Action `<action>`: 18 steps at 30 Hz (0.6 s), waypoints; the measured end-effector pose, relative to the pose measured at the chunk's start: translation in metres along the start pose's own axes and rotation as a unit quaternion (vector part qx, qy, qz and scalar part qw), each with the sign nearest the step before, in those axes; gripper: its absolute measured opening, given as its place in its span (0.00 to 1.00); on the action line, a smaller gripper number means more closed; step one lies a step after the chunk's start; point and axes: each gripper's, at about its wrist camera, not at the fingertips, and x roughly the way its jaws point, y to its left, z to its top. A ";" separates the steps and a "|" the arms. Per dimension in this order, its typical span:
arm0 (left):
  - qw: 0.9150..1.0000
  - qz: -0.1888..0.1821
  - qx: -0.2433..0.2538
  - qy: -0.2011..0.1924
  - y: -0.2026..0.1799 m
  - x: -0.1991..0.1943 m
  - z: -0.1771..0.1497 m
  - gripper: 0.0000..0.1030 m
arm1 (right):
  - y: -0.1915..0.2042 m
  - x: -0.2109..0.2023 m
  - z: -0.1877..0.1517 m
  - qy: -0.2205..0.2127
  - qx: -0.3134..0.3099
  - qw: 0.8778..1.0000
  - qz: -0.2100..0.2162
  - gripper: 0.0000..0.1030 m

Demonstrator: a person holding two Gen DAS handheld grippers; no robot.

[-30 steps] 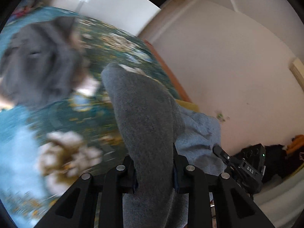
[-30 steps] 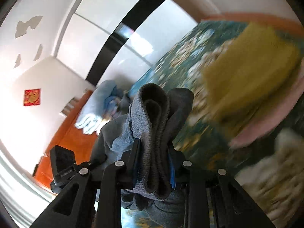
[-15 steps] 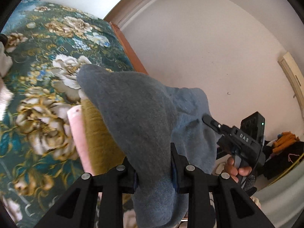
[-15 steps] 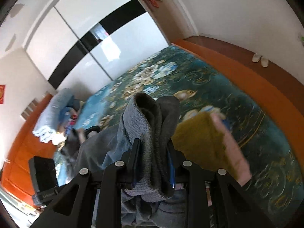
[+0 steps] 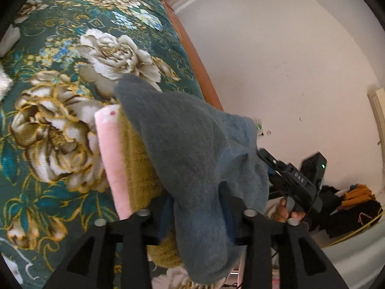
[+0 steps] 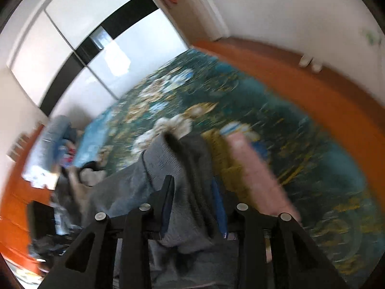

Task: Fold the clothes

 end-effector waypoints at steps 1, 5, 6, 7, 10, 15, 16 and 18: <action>1.000 0.003 -0.004 -0.008 0.000 -0.007 0.001 0.45 | 0.003 -0.009 0.001 -0.007 -0.010 1.000 -0.011 0.32; 0.998 0.021 0.034 -0.053 -0.031 -0.027 0.008 0.46 | 0.036 -0.027 0.004 -0.022 -0.070 0.997 -0.018 0.32; 0.997 0.021 0.050 -0.057 -0.043 -0.027 0.008 0.47 | 0.048 -0.027 0.002 -0.023 -0.087 0.996 -0.014 0.33; 0.995 0.020 0.072 -0.059 -0.056 -0.025 0.008 0.50 | 0.058 -0.026 0.000 -0.021 -0.099 0.995 -0.005 0.34; 0.990 0.041 0.125 -0.052 -0.074 -0.006 0.006 0.53 | 0.078 -0.014 -0.014 -0.007 -0.129 0.991 0.028 0.42; 0.984 0.111 0.134 -0.025 -0.042 0.036 0.007 0.53 | 0.055 0.014 -0.040 0.005 -0.156 0.987 -0.036 0.43; 0.986 0.109 0.127 -0.019 -0.033 0.042 0.007 0.53 | 0.038 0.024 -0.045 0.015 -0.138 0.989 -0.044 0.43; 0.988 0.096 0.118 -0.013 -0.024 0.047 0.007 0.53 | 0.021 0.030 -0.050 0.009 -0.118 0.992 -0.033 0.43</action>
